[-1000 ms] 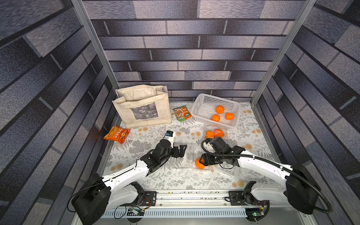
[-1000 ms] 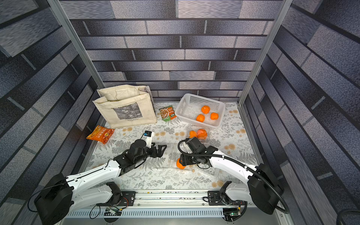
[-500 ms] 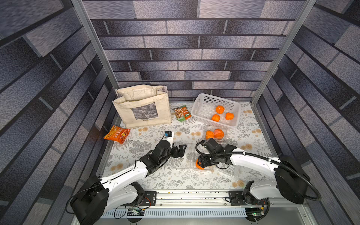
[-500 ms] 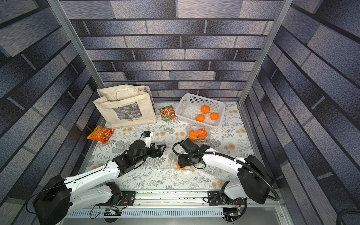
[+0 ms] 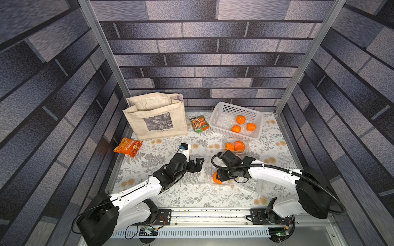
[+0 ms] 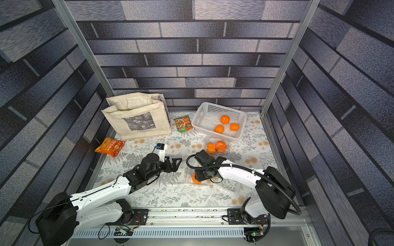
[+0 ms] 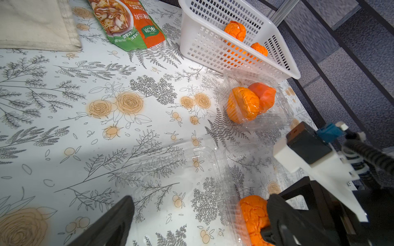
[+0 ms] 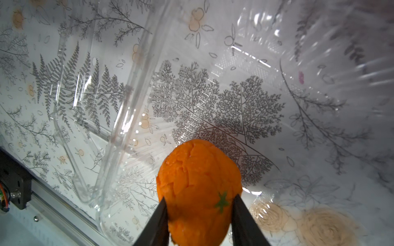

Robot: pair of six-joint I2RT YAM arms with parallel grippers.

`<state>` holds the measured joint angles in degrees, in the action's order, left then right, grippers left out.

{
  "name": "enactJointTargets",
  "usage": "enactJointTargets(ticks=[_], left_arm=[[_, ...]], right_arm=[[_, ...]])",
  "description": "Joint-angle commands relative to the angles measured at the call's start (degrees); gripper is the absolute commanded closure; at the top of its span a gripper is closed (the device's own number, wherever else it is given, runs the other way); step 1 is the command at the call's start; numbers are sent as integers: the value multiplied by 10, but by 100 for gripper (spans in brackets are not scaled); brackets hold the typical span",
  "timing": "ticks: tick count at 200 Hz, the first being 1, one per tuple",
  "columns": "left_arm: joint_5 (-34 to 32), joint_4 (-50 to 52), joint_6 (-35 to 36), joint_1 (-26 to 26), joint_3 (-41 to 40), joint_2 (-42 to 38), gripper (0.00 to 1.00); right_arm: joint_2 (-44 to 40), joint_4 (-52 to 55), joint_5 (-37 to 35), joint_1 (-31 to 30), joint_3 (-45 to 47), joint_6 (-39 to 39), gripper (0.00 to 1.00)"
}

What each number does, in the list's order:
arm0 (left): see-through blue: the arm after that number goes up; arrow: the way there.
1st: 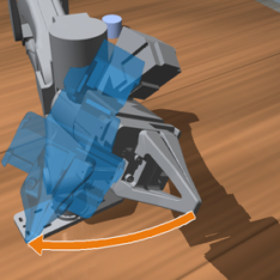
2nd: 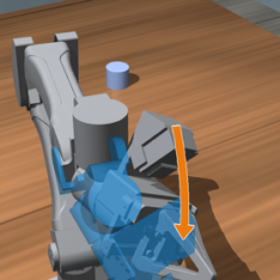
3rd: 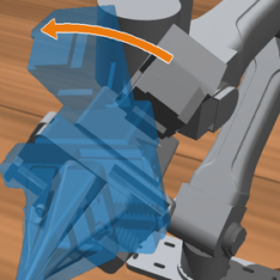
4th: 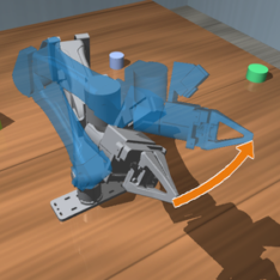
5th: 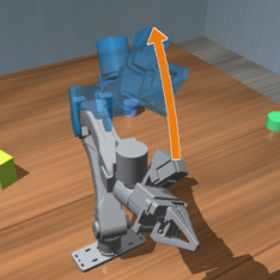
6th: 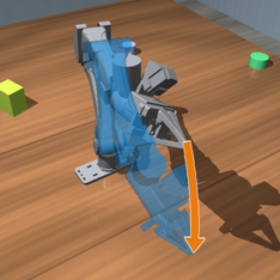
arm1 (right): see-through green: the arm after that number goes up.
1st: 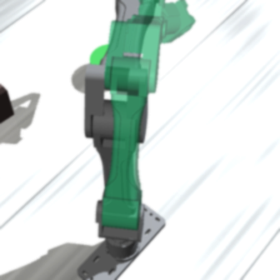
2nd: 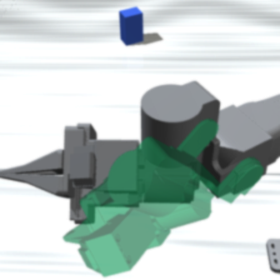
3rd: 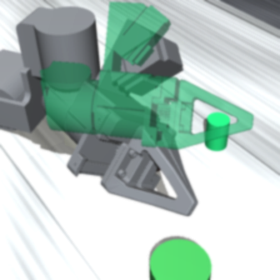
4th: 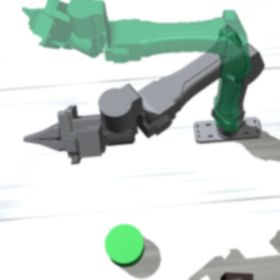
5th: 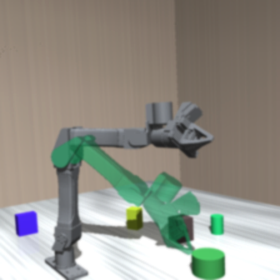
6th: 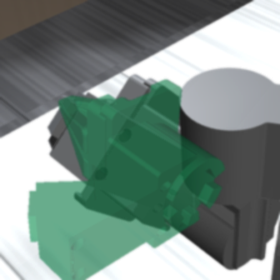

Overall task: Take oranges out of containers
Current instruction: Pick up the orange from the packing box, then place the orange in the basket.

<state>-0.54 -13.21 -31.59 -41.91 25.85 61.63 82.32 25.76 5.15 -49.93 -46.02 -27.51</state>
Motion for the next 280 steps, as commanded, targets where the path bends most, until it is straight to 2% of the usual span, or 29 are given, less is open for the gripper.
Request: enactJointTargets(ticks=[1,46,72,92,119,139,154,182,194,209,243,280], left_arm=[[-12,6,-7,-2,-11,-16,0],[-12,2,-8,-3,-14,-18,0],[-11,1,-8,-2,-17,-20,0],[-10,1,-7,-2,-18,-19,0],[-8,4,-2,-3,-10,-16,0],[-7,14,6,-7,1,-11,0],[-9,32,23,-15,18,-3,0],[-50,115,70,-42,74,24,0],[-50,126,81,-47,88,34,0],[-43,126,81,-50,97,46,0],[-23,126,83,-58,126,89,0],[-4,165,97,-68,188,167,0]], right_arm=[[-27,1,-15,-3,-16,-4,66],[-55,13,-78,18,-88,1,66],[-63,-11,-56,84,-115,12,66],[-47,-2,-53,154,-185,52,66],[25,11,-44,248,-292,99,66],[97,18,-29,312,-366,105,66],[156,27,-25,347,-425,105,67],[269,78,-27,390,-549,113,67],[308,101,-29,402,-594,113,61],[331,107,-32,410,-624,115,41],[300,85,-29,410,-610,130,27],[214,64,-8,410,-538,120,23]])
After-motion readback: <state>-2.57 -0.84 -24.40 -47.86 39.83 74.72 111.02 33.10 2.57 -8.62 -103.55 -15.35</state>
